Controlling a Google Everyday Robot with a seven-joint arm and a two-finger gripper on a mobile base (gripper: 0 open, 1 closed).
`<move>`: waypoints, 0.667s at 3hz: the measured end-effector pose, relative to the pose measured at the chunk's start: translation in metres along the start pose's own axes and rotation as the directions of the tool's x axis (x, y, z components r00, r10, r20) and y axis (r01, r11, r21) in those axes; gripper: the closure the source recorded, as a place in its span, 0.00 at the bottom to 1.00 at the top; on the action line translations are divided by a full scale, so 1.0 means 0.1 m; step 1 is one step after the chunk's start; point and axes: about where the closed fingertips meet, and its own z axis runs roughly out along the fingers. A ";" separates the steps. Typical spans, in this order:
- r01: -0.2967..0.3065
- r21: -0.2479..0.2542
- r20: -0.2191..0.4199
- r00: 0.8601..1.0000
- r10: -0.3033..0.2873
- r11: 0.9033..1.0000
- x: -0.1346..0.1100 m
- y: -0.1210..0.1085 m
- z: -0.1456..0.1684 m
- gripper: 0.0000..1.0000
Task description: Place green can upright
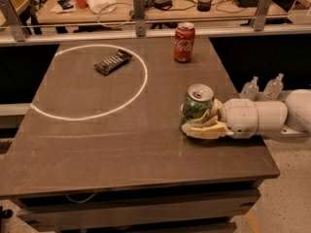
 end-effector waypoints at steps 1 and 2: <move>0.004 0.000 -0.032 0.999 -0.004 1.000 -0.10 0.00 0.02 1.00; 0.004 0.000 -0.032 0.999 -0.004 1.000 -0.18 0.00 0.00 1.00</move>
Offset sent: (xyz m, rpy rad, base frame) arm 0.0534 -0.0044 0.0230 -0.1886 -0.0395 0.1485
